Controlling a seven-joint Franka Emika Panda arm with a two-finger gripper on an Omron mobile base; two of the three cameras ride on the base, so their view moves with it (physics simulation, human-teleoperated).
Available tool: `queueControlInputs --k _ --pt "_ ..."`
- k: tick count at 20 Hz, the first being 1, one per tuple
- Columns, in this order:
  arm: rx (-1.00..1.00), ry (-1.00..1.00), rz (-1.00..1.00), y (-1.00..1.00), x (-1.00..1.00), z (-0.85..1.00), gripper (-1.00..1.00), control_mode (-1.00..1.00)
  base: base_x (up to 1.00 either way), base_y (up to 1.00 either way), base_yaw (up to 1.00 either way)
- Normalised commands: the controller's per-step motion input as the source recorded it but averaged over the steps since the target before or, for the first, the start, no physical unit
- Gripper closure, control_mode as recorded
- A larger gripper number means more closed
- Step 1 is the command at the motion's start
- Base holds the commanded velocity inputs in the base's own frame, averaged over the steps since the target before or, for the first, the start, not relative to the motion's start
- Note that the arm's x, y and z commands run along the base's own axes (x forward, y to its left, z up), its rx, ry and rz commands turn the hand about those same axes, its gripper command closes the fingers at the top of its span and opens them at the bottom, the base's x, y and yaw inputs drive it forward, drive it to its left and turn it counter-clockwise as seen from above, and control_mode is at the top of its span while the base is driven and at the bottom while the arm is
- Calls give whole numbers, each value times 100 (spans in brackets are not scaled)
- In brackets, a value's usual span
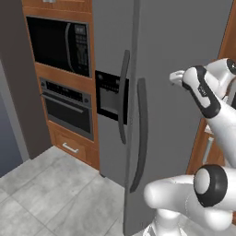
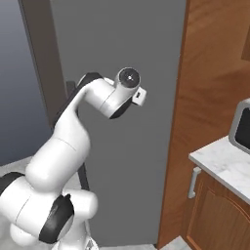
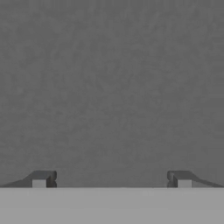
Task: Place the garlic in the correct fridge rack based on whether it is a fruit or vegetable. Finally, close the fridge door.
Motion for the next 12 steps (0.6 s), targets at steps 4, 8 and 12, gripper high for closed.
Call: queueControlInputs --k 4,8,12 --pt "-4 0 -31 17 41 0 -100 -100 0 0 0" --pt "-5 0 -35 11 34 0 -100 -100 0 0 0" --pt "-4 0 -35 12 44 0 -100 -100 0 0 0"
